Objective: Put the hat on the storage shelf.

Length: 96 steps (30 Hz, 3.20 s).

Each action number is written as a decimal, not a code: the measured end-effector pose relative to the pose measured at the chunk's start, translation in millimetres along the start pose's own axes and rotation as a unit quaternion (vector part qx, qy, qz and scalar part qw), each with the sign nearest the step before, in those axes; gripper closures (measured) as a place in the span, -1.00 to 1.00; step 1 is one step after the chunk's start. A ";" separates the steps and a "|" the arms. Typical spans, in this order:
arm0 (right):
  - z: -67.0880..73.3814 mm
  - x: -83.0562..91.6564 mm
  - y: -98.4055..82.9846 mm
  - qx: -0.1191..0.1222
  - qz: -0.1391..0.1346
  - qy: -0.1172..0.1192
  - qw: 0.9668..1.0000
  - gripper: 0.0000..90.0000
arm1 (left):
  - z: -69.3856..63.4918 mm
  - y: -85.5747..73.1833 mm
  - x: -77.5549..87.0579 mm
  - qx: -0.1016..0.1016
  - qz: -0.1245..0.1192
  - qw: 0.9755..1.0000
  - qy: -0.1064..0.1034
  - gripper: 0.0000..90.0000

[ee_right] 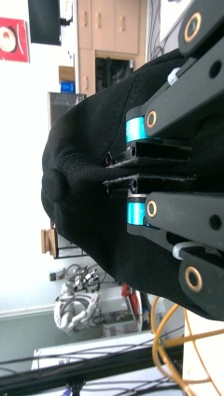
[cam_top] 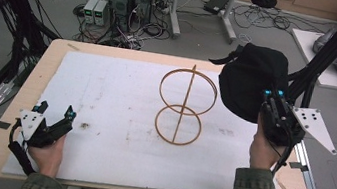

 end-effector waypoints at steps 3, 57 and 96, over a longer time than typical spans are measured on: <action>10.7 -5.8 1.0 0.002 0.002 0.010 1.000 0.92 | -0.1 -0.4 -0.3 0.001 0.002 1.000 0.000 -0.56; 103.8 -37.9 -64.1 -0.030 0.107 0.138 0.984 0.85 | 2.8 -0.7 1.1 0.013 0.001 1.000 -0.003 -0.56; 99.4 -33.2 -66.2 -0.008 0.102 0.125 0.987 -0.42 | 2.3 -0.9 1.2 0.013 0.003 1.000 -0.004 -0.55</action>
Point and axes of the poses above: each handheld gripper's, and its own axes: x roughly backward along the jaws, y roughly out of its top, z roughly to its left, the point moved 6 cm from there along -x, roughly forward along the jaws, and after that the axes turned 12 degrees about -x, right-handed, at the moved point
